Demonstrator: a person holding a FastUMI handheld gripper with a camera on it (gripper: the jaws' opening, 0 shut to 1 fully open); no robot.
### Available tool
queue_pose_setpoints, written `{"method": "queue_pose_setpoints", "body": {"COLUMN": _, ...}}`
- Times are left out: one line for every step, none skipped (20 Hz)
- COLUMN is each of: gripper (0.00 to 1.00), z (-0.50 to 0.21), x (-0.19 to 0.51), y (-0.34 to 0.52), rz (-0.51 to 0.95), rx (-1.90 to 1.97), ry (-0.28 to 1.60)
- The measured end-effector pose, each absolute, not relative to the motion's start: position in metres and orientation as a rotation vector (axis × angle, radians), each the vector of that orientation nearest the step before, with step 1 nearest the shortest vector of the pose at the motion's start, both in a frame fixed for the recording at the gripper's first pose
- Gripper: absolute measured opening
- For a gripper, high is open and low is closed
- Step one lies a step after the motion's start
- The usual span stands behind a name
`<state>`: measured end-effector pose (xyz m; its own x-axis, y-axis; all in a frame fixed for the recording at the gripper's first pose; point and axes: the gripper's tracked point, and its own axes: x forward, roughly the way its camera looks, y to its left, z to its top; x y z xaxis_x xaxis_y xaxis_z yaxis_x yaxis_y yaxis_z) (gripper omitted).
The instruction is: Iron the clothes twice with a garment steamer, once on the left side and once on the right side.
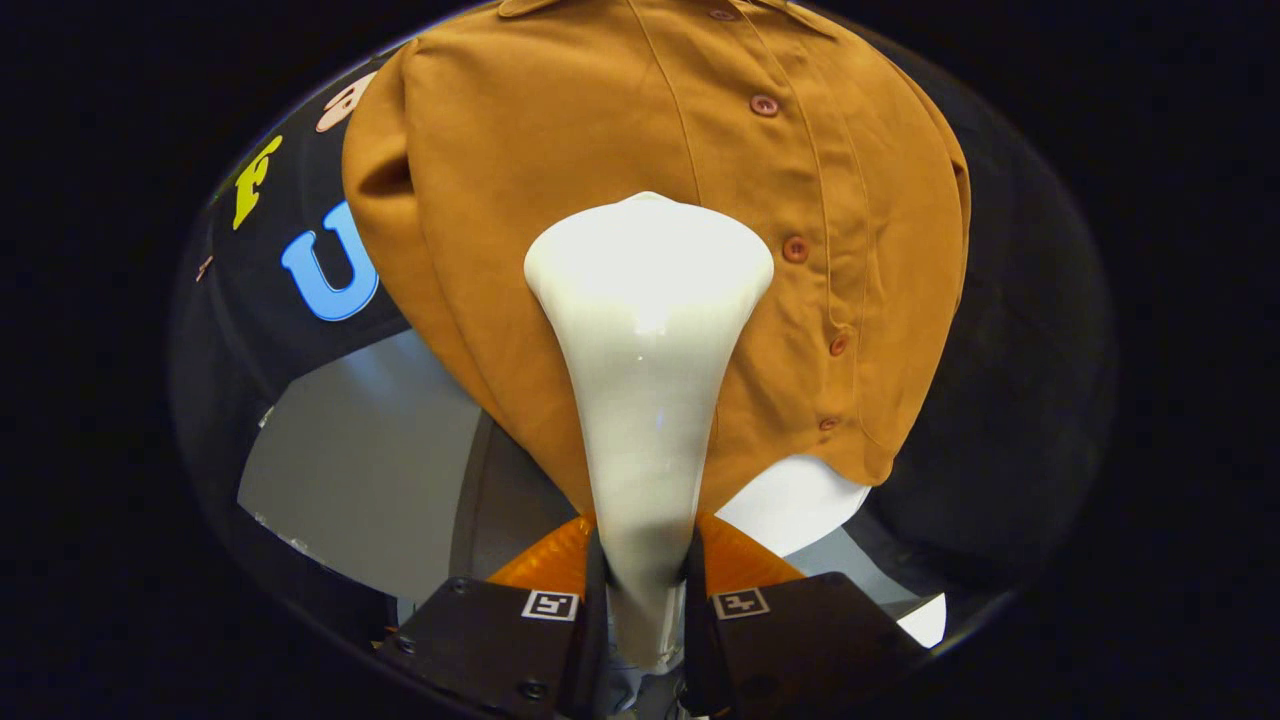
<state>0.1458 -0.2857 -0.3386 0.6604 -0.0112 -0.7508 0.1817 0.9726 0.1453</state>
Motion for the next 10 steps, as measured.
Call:
{"method": "queue_pose_setpoints", "body": {"gripper": 0.34, "z": -0.348, "x": 0.143, "y": -0.284, "rz": -0.111, "rx": 0.221, "ry": 0.866}}
{"method": "queue_pose_setpoints", "body": {"gripper": 0.34, "z": -0.355, "x": 0.14, "y": -0.283, "rz": -0.114, "rx": 0.228, "ry": 0.886}}
{"method": "queue_pose_setpoints", "body": {"gripper": 0.34, "z": -0.363, "x": 0.137, "y": -0.283, "rz": -0.119, "rx": 0.235, "ry": 0.907}}
{"method": "queue_pose_setpoints", "body": {"gripper": 0.34, "z": -0.37, "x": 0.132, "y": -0.282, "rz": -0.121, "rx": 0.242, "ry": 0.928}}
{"method": "queue_pose_setpoints", "body": {"gripper": 0.34, "z": -0.377, "x": 0.128, "y": -0.281, "rz": -0.124, "rx": 0.248, "ry": 0.948}}
{"method": "queue_pose_setpoints", "body": {"gripper": 0.34, "z": -0.383, "x": 0.124, "y": -0.28, "rz": -0.128, "rx": 0.251, "ry": 0.966}}
{"method": "queue_pose_setpoints", "body": {"gripper": 0.34, "z": -0.388, "x": 0.12, "y": -0.28, "rz": -0.13, "rx": 0.251, "ry": 0.982}}
{"method": "queue_pose_setpoints", "body": {"gripper": 0.34, "z": -0.391, "x": 0.116, "y": -0.279, "rz": -0.134, "rx": 0.251, "ry": 0.995}}
{"method": "queue_pose_setpoints", "body": {"gripper": 0.34, "z": -0.393, "x": 0.112, "y": -0.279, "rz": -0.138, "rx": 0.253, "ry": 1.002}}
{"method": "queue_pose_setpoints", "body": {"gripper": 0.34, "z": -0.392, "x": 0.109, "y": -0.279, "rz": -0.142, "rx": 0.255, "ry": 1.005}}
